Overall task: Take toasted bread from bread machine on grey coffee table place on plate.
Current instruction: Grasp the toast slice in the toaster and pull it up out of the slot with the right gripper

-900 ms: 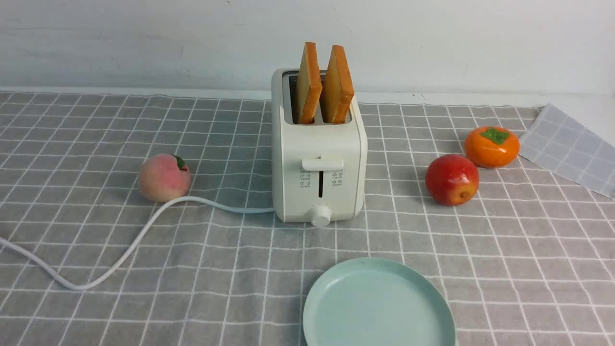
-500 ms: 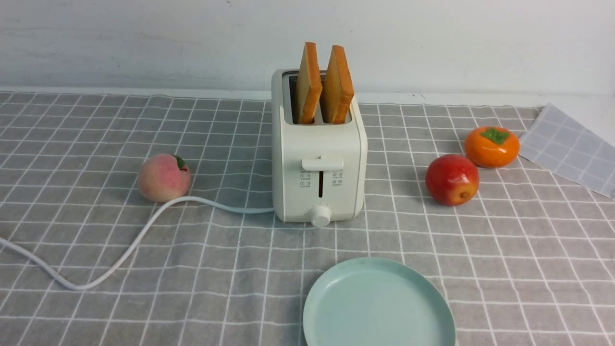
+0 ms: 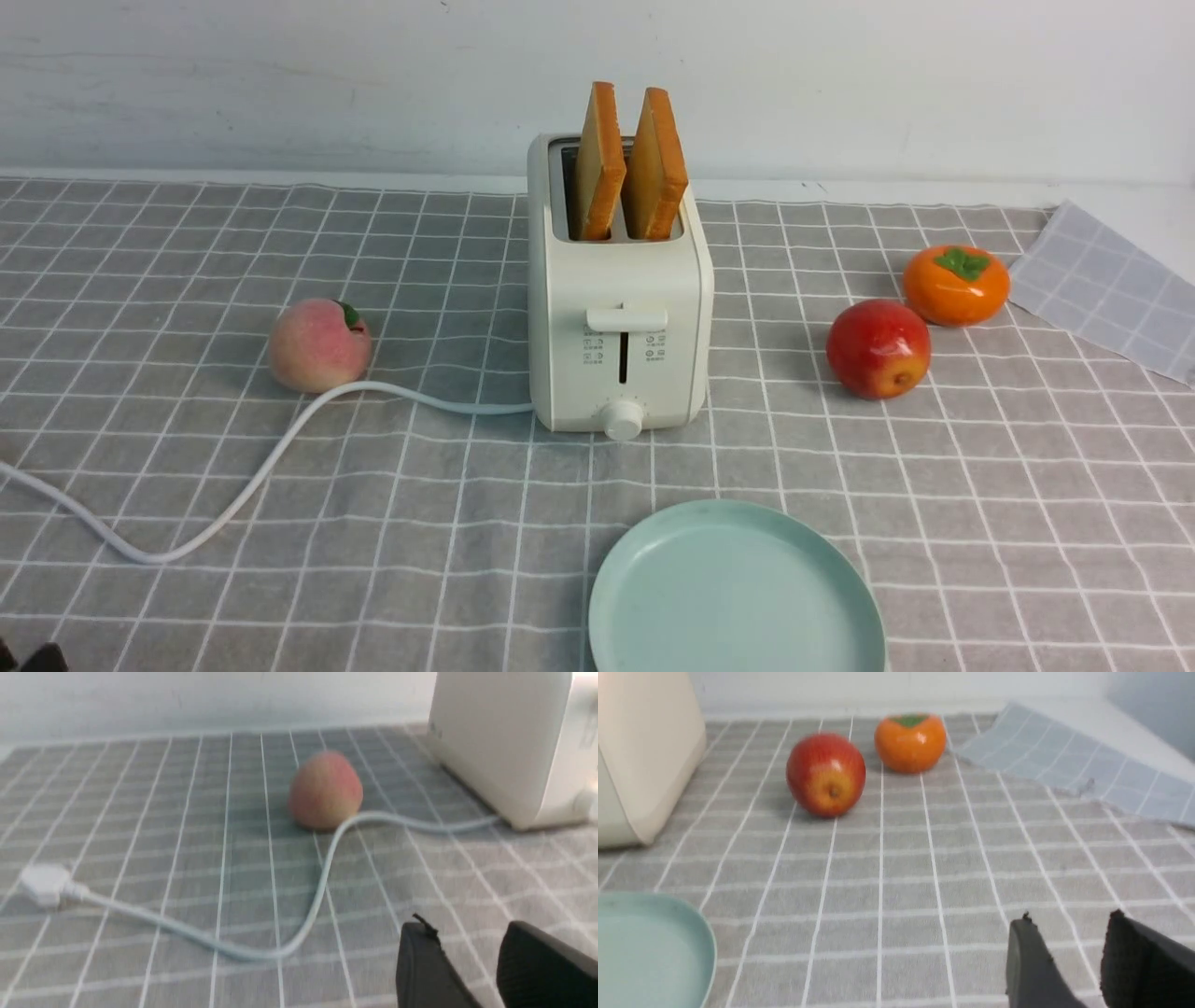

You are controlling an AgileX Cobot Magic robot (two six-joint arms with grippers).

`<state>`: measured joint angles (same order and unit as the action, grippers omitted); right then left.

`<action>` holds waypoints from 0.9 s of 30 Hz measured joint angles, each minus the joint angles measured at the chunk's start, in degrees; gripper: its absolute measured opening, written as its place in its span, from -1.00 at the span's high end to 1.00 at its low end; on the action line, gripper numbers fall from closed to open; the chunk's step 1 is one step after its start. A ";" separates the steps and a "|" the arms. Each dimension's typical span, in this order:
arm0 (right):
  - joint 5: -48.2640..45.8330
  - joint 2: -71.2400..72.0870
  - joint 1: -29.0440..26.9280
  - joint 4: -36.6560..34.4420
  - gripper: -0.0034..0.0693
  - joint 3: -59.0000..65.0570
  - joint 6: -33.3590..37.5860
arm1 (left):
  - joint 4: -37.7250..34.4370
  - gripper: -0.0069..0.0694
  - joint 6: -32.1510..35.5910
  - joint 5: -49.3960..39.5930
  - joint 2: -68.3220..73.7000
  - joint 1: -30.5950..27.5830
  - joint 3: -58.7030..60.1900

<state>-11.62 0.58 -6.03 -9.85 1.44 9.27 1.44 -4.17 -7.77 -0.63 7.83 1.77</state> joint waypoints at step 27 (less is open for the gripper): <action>30.42 0.00 0.00 -6.43 0.25 -5.73 -20.79 | -3.22 0.19 -29.48 38.78 0.00 0.00 -2.95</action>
<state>18.80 0.58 -6.03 -16.28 -4.29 -11.52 -1.78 -33.65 31.01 -0.63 7.83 -1.18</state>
